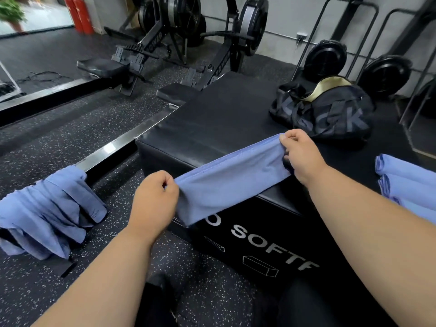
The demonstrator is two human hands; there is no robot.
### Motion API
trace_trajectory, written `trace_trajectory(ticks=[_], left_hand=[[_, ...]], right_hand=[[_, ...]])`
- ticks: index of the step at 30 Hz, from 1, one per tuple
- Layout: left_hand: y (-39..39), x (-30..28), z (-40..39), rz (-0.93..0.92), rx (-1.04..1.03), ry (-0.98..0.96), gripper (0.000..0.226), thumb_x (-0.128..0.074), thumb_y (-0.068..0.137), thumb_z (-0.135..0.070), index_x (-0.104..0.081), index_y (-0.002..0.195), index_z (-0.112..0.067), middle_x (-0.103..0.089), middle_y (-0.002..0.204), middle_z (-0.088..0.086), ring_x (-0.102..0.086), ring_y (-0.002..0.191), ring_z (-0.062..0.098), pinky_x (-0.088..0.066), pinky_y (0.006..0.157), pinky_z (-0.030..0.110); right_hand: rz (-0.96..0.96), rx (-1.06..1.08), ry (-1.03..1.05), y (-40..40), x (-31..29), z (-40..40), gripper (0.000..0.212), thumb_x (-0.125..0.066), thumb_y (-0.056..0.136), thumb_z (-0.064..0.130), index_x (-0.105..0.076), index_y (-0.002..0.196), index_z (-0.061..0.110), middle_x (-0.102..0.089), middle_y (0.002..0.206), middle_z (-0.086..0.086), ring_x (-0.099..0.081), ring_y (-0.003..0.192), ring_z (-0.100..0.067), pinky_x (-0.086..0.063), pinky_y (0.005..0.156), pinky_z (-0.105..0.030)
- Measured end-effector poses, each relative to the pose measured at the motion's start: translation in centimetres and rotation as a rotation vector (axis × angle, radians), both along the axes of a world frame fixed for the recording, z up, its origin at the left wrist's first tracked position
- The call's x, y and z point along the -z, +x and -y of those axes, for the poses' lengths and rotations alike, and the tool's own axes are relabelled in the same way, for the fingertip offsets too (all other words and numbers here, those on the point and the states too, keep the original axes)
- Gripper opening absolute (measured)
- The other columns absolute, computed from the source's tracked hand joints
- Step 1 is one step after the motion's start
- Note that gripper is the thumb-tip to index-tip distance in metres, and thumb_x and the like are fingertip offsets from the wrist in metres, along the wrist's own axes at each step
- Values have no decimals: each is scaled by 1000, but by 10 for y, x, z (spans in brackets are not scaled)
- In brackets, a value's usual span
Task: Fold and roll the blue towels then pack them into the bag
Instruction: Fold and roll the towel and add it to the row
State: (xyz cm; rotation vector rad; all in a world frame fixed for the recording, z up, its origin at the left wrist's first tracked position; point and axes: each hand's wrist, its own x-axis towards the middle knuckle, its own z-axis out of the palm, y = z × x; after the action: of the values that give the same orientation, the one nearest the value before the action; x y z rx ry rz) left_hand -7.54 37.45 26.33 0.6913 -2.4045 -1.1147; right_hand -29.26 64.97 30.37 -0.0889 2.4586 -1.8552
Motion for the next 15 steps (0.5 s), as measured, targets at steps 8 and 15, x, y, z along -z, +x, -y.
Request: trace_trajectory(ticks=[8,15], left_hand=[[21,-63,-49,-239,171,-267,23,-59,82,-3,-49,75,-22,-52,81,-5,-43,75,15,-29,69,29],[32,-95,-107,-216,208,-260,20,-56,84,-4,-50,73,-20,-55,80,-2,-51,72,11,-34,69,36]], right_hand=[[-215,117,-190,91,-55,-110,21,-60,105,20,-58,87,30,-50,76,9,-45,69,-8,-40,66,-28],[-309,201,-150,151,-69,-188,13,-64,104,32,-58,92,30,-49,72,17,-43,69,-4,-36,69,-27]])
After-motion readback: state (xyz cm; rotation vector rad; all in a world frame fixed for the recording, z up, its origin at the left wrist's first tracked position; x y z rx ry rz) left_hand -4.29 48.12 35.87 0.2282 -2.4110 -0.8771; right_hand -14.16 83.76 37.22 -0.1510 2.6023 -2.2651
